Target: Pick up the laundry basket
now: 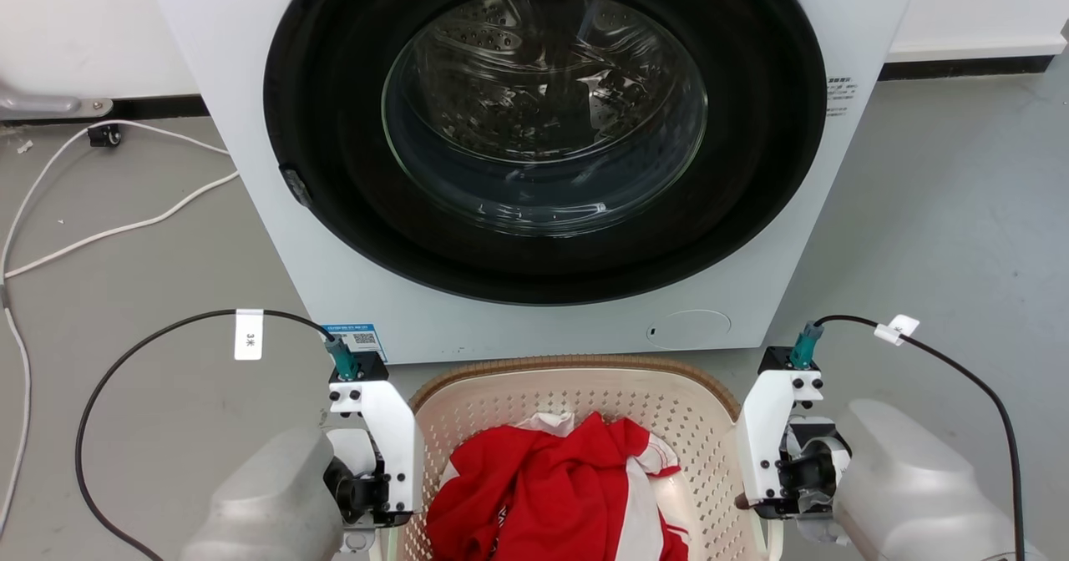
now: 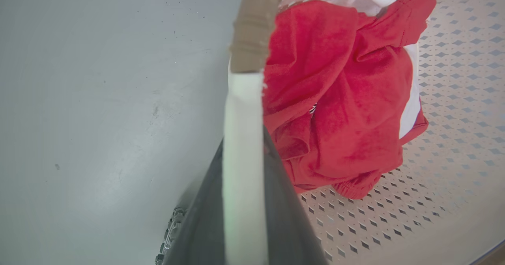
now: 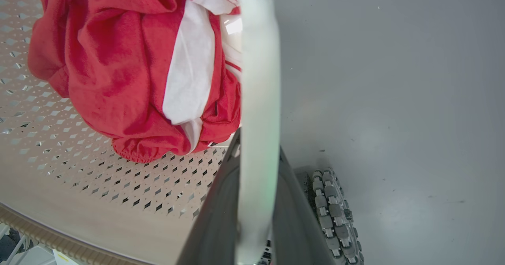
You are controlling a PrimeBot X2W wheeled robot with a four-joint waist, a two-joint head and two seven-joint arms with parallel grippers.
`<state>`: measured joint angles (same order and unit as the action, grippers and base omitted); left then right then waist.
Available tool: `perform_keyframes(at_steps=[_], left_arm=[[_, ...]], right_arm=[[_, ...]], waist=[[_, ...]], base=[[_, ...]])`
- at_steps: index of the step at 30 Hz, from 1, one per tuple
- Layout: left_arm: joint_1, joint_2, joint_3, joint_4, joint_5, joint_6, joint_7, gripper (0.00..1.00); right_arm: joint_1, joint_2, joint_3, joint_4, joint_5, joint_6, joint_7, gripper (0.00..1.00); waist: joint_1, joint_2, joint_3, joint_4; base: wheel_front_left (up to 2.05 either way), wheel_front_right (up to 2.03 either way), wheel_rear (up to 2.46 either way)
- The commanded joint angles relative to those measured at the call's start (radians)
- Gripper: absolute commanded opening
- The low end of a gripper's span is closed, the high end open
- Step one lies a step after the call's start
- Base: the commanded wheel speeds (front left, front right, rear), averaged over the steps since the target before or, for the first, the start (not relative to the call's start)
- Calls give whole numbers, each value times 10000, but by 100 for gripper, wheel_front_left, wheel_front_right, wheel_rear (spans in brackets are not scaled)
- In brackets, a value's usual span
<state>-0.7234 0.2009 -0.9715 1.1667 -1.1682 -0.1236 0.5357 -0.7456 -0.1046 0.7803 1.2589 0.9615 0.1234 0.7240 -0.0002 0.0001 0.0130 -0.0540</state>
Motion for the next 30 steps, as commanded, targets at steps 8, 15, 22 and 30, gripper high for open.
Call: perform_keyframes(at_steps=[8, 15, 22, 30], left_arm=[[-254, -183, -119, -111, -214, -127, 34, 0], [-269, -235, -223, -70, -361, -127, 27, 0], [-291, -239, -340, -65, -461, -127, -20, 0], [-336, -213, -447, -69, -613, -127, -77, 0]], right_arm=[[-386, 189, 67, 21, 129, 133, 238, 0], [-479, 220, 97, 99, 190, 133, 368, 0], [-523, 257, 116, 151, 225, 133, 390, 0], [-569, 274, 117, 194, 286, 134, 407, 0]], waist=[[2, -1, 68, -24], [2, -1, 95, -17], [2, -1, 120, -8], [2, -1, 170, -9]], base=[[0, 0, 0], [0, 0, 0], [0, 0, 0], [0, 0, 0]])
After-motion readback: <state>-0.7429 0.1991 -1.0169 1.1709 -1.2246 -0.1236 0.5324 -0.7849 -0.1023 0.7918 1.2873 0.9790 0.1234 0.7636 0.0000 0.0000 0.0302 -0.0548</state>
